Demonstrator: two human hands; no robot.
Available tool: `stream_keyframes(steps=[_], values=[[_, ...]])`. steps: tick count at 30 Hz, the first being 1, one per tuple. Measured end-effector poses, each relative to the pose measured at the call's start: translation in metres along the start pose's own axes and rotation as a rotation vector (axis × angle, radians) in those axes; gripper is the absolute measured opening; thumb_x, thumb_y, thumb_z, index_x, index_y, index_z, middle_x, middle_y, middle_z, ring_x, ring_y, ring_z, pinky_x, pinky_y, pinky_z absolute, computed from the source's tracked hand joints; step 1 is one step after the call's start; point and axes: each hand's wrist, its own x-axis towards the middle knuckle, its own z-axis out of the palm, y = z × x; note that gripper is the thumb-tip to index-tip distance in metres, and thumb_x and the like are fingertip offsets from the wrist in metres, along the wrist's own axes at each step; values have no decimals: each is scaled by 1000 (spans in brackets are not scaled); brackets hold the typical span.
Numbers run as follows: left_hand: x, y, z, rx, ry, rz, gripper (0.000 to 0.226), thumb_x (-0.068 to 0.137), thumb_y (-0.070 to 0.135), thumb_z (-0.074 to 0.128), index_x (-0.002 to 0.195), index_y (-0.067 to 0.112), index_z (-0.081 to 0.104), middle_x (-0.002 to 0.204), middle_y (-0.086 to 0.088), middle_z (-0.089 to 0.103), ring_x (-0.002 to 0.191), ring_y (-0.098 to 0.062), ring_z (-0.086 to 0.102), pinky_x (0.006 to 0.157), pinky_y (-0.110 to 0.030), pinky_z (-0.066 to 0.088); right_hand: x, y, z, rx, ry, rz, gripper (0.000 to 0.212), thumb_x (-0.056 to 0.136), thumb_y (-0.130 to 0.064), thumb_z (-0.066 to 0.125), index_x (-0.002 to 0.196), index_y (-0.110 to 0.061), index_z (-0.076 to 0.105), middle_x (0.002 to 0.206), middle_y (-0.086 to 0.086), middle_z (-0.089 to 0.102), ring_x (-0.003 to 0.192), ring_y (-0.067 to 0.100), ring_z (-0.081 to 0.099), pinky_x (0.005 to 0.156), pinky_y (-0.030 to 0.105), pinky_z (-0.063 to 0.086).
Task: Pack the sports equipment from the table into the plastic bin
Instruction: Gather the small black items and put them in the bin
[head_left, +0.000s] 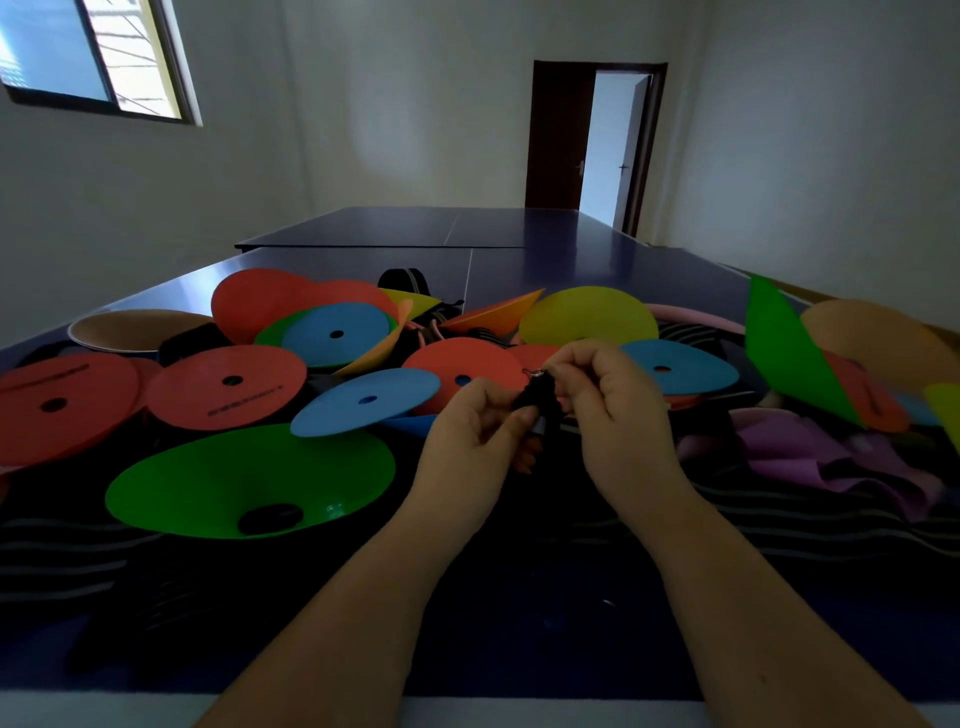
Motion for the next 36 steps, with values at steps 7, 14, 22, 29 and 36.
stream_keyframes(steps=[7,14,22,29,36], values=[[3,-8,-3,122,80,2,6,97,11,60,97,15,66,77,0,71,64,-11,65,60,-21,53,10,11,-8,39,-113,110,22,91,-10,67,79,-29,69,77,-20,67,79,0,62,73,14,46],[-2,-15,-1,455,-119,-2,16,97,19,61,104,30,70,83,10,71,69,0,65,62,-11,49,8,15,-11,170,8,215,21,98,-15,57,87,-20,74,68,-24,63,67,-4,56,68,16,44],[-6,-12,0,577,-196,-39,24,102,19,52,119,23,68,88,10,68,68,10,58,62,-6,42,14,3,-24,147,-45,391,27,98,-20,55,81,-24,75,63,-11,55,61,6,51,69,32,47],[-27,23,-19,761,-135,-27,17,101,21,52,110,27,66,88,13,65,74,-1,59,58,-12,39,-46,-15,-47,-165,-426,303,8,92,-20,66,93,-28,64,87,-9,63,74,0,57,67,15,45],[-79,19,-40,697,-18,-148,9,98,17,57,105,20,63,79,5,70,63,-9,64,53,-17,45,-100,-20,-42,-404,-579,161,22,87,-40,70,101,-37,53,103,-20,52,99,1,50,90,29,46]])
